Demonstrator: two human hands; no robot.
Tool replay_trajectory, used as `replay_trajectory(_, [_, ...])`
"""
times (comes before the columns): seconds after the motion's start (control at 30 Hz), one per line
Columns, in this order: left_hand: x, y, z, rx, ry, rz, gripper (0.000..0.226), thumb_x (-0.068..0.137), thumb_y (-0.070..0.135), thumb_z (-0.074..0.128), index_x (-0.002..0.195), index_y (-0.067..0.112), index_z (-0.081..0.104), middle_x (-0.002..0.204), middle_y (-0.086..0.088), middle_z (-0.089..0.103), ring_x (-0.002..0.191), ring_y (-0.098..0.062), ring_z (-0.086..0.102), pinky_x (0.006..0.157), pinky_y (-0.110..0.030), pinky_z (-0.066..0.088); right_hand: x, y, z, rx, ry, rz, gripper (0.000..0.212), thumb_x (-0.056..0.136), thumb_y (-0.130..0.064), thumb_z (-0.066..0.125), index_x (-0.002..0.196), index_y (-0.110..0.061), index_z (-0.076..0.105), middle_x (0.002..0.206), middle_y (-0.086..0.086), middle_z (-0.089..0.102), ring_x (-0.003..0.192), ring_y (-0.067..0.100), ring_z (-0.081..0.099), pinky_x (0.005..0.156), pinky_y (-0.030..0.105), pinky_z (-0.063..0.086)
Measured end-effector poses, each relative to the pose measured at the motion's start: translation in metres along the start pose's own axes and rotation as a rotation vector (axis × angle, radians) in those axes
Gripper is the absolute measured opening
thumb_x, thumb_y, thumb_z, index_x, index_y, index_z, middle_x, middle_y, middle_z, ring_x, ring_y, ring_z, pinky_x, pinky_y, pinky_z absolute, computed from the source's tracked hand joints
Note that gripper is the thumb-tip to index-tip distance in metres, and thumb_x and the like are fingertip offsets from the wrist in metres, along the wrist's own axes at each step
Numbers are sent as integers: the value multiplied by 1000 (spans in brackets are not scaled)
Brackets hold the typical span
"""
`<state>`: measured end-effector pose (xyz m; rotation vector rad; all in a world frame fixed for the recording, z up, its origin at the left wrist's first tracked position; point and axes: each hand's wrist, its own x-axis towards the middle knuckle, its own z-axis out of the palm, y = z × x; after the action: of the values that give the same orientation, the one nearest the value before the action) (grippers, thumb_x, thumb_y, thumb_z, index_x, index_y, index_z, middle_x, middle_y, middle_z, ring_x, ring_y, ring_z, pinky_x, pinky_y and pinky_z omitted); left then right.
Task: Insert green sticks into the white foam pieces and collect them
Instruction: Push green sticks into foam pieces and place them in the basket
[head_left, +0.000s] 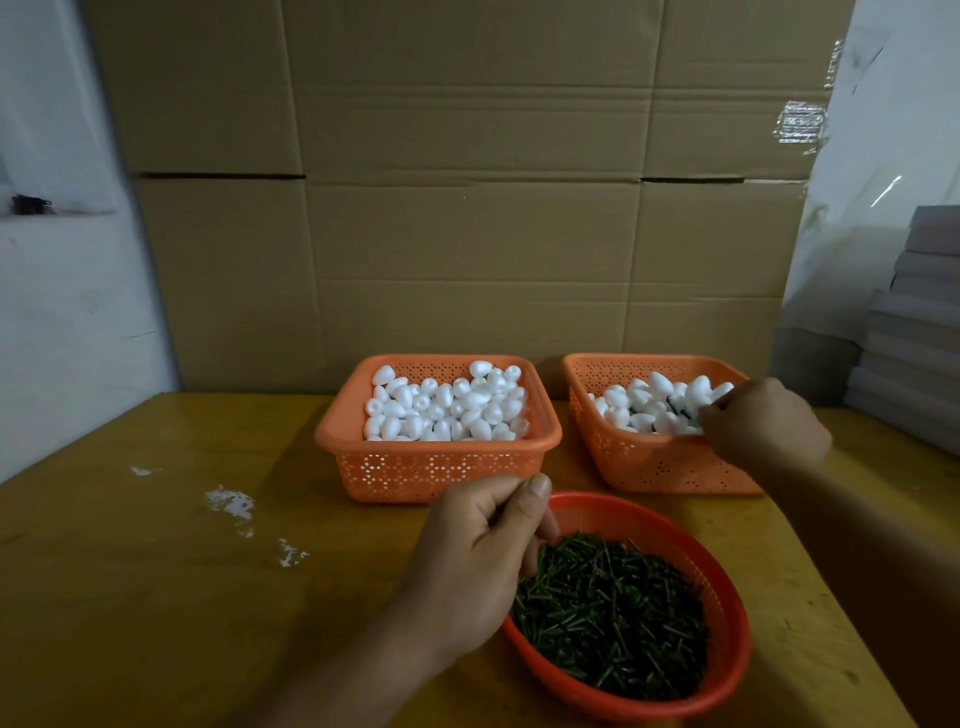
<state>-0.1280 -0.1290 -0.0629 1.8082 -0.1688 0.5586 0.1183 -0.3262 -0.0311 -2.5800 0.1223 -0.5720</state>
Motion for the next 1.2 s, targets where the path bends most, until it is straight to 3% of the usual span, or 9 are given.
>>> replay_trajectory(0.23, [0,-3,-5,66,-19,19,26,96,31,66,70,29,64,55,10,55,51,-4,49,51,-21,40,0,-11,-12,-74,-104,-3,21,86,-29,65,73,-11,62,70,8,64,66,25,62,59,30,47])
replay_trajectory(0.43, [1,-6,-5,85,-15,9,24,84,37,77,71,24,61,59,10,55,55,-5,48,54,-18,42,-8,-9,-12,-18,-62,-66,30,94,-22,55,69,-9,64,60,7,60,52,22,54,54,26,41])
replay_trajectory(0.53, [2,-8,-6,94,11,5,26,92,34,71,71,25,58,57,10,51,54,-6,45,52,-22,40,-26,-8,-18,141,-3,-148,35,97,-21,53,69,-5,67,55,10,57,46,20,45,51,25,35])
replay_trajectory(0.6, [2,-6,-6,94,16,-16,30,97,36,63,70,25,58,55,9,49,52,-8,44,52,-27,39,-44,-13,-25,365,-71,-200,28,96,-17,56,81,-1,72,63,19,65,47,22,45,51,31,35])
replay_trajectory(0.77, [6,-2,-10,64,58,-82,40,99,43,47,72,19,64,53,5,55,50,-9,50,50,-24,41,-109,-24,-55,708,-330,-301,27,94,-11,59,79,-25,77,67,2,72,55,19,54,47,30,39])
replay_trajectory(0.87, [11,-5,-15,98,109,-98,30,105,25,46,85,16,67,58,5,59,51,-9,53,51,-23,43,-137,-27,-62,692,-453,-390,29,93,-6,59,82,-26,76,68,0,72,42,3,48,39,16,36])
replay_trajectory(1.0, [27,-5,-31,119,245,-103,29,106,8,40,96,19,66,64,8,64,53,-9,56,48,-21,44,-154,-26,-58,554,-567,-520,27,93,-8,60,89,-28,76,66,4,71,42,7,50,42,22,39])
replay_trajectory(1.07, [43,-6,-44,139,294,-101,33,106,4,35,96,19,63,65,8,67,54,-7,58,47,-21,46,-158,-26,-57,463,-594,-602,24,92,-11,60,92,-27,77,67,-1,72,43,2,52,43,17,37])
replay_trajectory(1.2, [89,-14,-74,259,316,-180,41,94,-8,30,92,18,62,75,0,69,56,-6,61,53,-26,51,-164,-28,-60,284,-665,-819,22,88,-22,62,98,-39,72,86,-23,71,76,-5,65,65,16,51])
